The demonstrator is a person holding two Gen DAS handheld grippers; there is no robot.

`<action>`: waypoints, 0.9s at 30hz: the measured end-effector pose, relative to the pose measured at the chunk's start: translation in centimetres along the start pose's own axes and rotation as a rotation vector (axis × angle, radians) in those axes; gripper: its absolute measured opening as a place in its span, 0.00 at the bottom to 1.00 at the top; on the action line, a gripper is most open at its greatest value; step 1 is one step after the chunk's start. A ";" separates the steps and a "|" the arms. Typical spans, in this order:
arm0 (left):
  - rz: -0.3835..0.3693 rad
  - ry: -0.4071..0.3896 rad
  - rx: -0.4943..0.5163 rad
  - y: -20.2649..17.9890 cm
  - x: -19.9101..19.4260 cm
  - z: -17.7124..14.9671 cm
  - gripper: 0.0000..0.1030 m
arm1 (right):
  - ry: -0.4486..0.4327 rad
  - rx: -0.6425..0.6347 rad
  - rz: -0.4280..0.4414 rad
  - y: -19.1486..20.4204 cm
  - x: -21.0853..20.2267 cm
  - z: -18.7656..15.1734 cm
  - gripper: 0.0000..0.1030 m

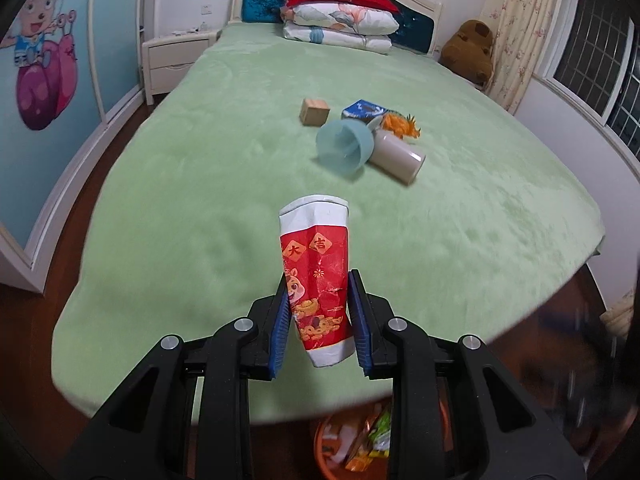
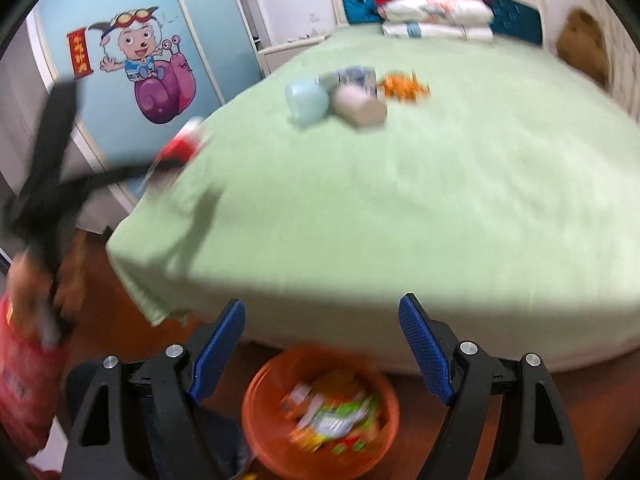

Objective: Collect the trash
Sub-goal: 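Grasp the white mug with the right gripper while the left gripper holds the red cup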

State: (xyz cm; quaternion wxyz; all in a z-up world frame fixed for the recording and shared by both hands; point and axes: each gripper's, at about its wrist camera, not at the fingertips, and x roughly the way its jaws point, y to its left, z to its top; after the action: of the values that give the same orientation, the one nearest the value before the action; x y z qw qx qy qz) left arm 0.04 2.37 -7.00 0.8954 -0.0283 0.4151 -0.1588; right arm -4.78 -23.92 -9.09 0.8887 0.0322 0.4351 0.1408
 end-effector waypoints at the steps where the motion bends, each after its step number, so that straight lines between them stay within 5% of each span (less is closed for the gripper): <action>1: 0.000 0.000 -0.006 0.2 -0.3 -0.5 0.26 | -0.009 -0.030 -0.008 0.0 0.6 1.8 0.75; 5: -0.004 0.002 -0.066 1.7 -2.1 -3.8 0.26 | -0.018 -0.102 -0.083 -0.6 4.2 8.9 0.75; 12: -0.021 0.007 -0.123 3.6 -4.8 -7.1 0.26 | 0.110 -0.143 -0.273 -1.2 14.1 18.6 0.75; 17: -0.020 0.018 -0.138 4.2 -5.3 -7.9 0.26 | 0.213 -0.117 -0.348 -1.9 19.2 20.9 0.74; 19: -0.018 0.020 -0.139 4.4 -5.3 -8.1 0.26 | 0.239 -0.126 -0.354 -1.8 20.3 21.0 0.59; 27: -0.051 0.022 -0.147 4.5 -5.0 -8.2 0.26 | 0.202 -0.118 -0.320 -1.6 17.5 19.5 0.52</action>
State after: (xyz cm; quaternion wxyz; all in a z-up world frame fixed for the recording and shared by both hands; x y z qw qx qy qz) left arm -7.93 8.84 -9.51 0.8820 -0.1028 0.4345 -0.1509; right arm 20.99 -19.29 -10.67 0.8520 -0.1037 0.5125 0.0257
